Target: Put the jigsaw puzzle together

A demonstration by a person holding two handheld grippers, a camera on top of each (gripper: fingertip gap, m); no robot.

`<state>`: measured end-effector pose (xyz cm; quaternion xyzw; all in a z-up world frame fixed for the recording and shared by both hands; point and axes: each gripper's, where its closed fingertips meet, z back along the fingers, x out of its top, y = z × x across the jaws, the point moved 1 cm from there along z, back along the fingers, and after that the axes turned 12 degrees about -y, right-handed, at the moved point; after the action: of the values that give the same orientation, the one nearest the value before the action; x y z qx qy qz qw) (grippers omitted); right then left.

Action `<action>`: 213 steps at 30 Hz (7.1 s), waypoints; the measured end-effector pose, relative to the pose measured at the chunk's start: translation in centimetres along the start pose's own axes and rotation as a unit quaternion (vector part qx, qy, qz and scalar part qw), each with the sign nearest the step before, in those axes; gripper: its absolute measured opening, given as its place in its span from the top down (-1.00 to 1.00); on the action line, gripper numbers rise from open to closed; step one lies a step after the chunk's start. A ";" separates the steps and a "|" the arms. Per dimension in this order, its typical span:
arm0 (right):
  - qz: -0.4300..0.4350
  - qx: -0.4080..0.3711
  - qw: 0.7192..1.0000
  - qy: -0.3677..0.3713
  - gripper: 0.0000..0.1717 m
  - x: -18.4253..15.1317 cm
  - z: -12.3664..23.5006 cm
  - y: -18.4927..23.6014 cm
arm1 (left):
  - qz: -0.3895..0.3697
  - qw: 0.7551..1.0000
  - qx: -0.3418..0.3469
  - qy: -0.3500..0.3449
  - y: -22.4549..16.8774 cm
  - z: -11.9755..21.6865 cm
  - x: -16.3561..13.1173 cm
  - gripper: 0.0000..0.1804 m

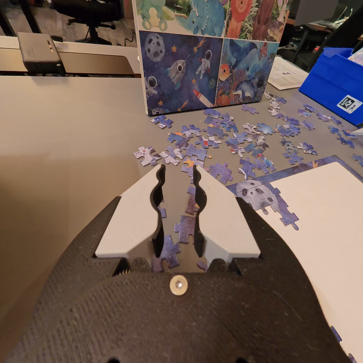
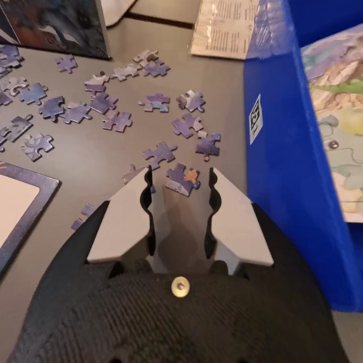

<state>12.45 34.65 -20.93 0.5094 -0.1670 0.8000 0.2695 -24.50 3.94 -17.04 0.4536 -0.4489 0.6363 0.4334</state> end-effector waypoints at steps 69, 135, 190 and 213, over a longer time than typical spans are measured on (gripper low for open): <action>0.205 0.373 0.904 0.051 0.64 0.6 -4.4 16.1 | -0.009 1.000 -0.001 0.004 -0.2 0.0 -0.1 0.71; 0.096 0.195 0.946 -0.239 0.80 12.1 3.3 6.0 | -0.015 1.000 0.001 0.009 -0.2 -0.1 -0.2 0.71; 0.199 0.350 0.915 0.028 0.40 1.3 -5.6 15.8 | -0.008 1.000 -0.002 0.015 -0.2 -0.3 -0.4 0.71; 0.195 0.373 0.907 0.023 0.90 1.4 -4.5 16.5 | -0.009 1.000 -0.003 0.015 -0.2 -0.2 -0.4 0.71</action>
<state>-1.19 24.21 -21.44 0.5111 0.0540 0.8522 -0.0981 -24.22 4.18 -17.42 0.4466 -0.4397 0.6381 0.4473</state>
